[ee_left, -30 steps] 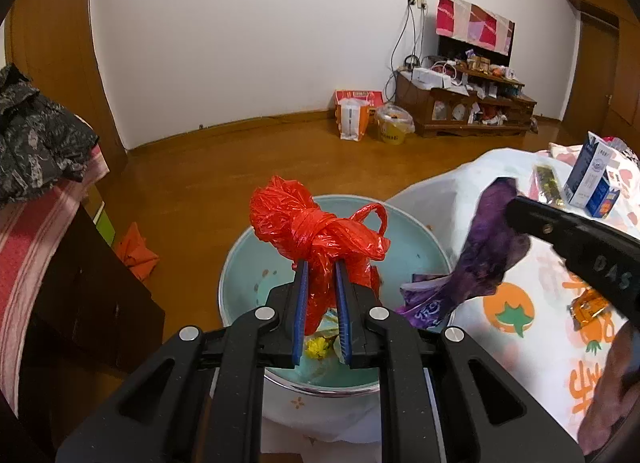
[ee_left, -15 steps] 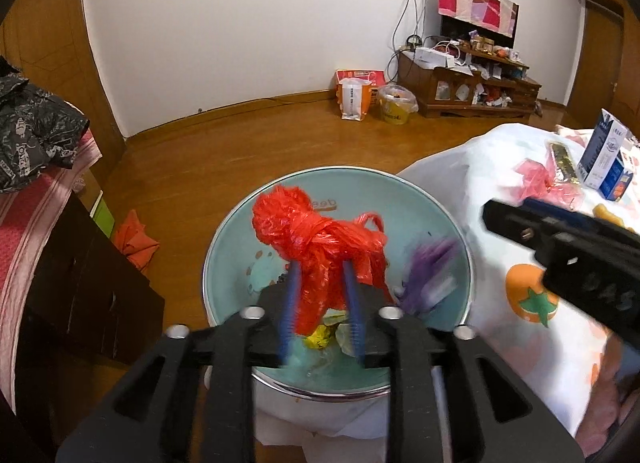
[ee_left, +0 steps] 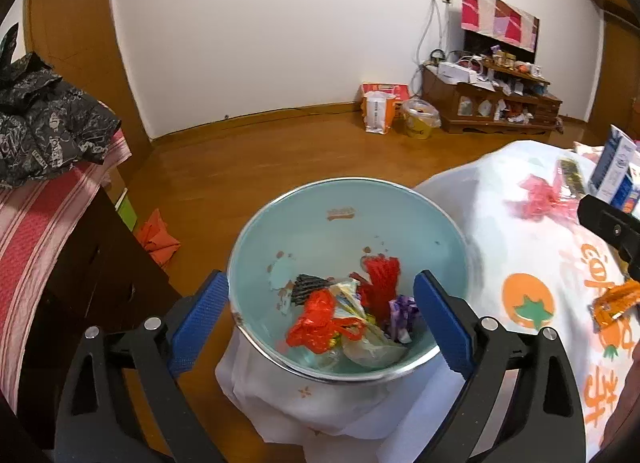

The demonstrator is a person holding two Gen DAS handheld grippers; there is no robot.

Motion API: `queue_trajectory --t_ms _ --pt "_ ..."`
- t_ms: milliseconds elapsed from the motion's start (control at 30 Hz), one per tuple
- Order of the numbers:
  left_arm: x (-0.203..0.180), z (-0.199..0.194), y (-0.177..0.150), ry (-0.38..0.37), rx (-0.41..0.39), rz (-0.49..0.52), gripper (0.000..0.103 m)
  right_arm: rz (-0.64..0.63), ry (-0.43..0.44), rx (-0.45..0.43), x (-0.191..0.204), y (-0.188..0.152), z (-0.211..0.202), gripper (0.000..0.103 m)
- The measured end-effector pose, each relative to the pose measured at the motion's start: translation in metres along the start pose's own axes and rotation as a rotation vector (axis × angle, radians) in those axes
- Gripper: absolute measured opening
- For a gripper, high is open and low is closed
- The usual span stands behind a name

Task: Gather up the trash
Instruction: 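Carry both items over the blue bin and open both tools to drop them, then grasp the orange snack wrapper with the left tool while the right tool grasps the plaid cloth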

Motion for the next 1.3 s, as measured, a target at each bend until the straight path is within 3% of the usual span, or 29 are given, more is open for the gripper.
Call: queue_trajectory --t_ms 667,1300 --pt "-0.092 -0.054 -0.019 -0.078 -0.068 0.179 0.097 0.107 -0.132 -0.036 -0.094 -0.029 -0.058 0.098" --pt "-0.181 -0.051 -0.032 -0.096 -0.051 0.357 0.097 0.251 -0.276 -0.022 -0.200 -0.065 -0.082 0.097"
Point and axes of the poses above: each gripper's, at about its wrist camera, not at the fingertips, and z roughly the way its jaws point, x to its left, y to its top, the point moved 2 cm from there along z, roughly the way its jaws point, and after that the axes turned 9 degrees about x, right-handed, at the moved point
